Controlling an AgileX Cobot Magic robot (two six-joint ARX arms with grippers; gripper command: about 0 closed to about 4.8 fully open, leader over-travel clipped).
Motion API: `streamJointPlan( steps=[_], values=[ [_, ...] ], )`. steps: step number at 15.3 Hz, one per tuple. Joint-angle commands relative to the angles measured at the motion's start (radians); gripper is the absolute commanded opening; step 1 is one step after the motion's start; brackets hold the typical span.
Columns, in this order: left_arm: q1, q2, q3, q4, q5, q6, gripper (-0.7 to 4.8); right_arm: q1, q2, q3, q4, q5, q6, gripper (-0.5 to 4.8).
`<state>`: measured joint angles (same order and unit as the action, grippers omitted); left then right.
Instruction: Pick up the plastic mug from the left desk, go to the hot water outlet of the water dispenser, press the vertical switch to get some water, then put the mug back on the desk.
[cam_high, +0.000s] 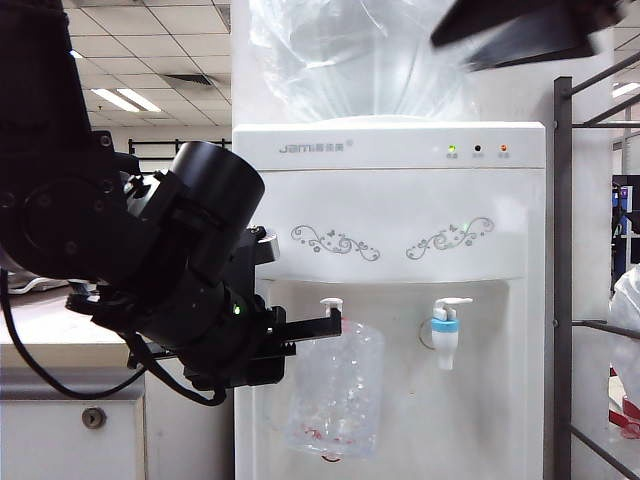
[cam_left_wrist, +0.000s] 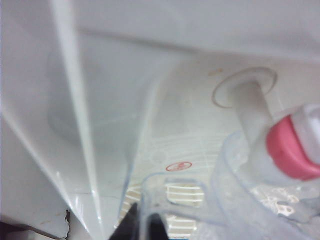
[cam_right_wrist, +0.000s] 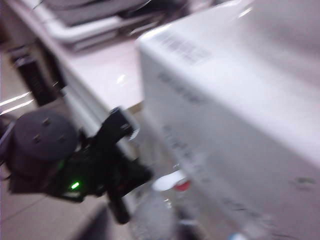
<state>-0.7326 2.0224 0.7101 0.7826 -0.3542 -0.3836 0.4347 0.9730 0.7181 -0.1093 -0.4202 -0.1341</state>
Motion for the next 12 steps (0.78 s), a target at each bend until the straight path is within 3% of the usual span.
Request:
streamJointPlan(
  steps=[1, 7, 12],
  values=[
    [-0.001, -0.008, 0.004, 0.045, 0.003, -0.010, -0.06, 0.047, 0.117, 0.006, 0.043, 0.051, -0.025, -0.08],
    [-0.001, -0.008, 0.004, 0.042, 0.002, -0.010, -0.06, 0.061, 0.422, 0.010, 0.225, 0.005, -0.005, -0.08],
    [-0.001, -0.008, 0.004, 0.042, 0.000, -0.010, -0.06, 0.082, 0.523, 0.043, 0.314, -0.001, 0.007, -0.08]
  ],
)
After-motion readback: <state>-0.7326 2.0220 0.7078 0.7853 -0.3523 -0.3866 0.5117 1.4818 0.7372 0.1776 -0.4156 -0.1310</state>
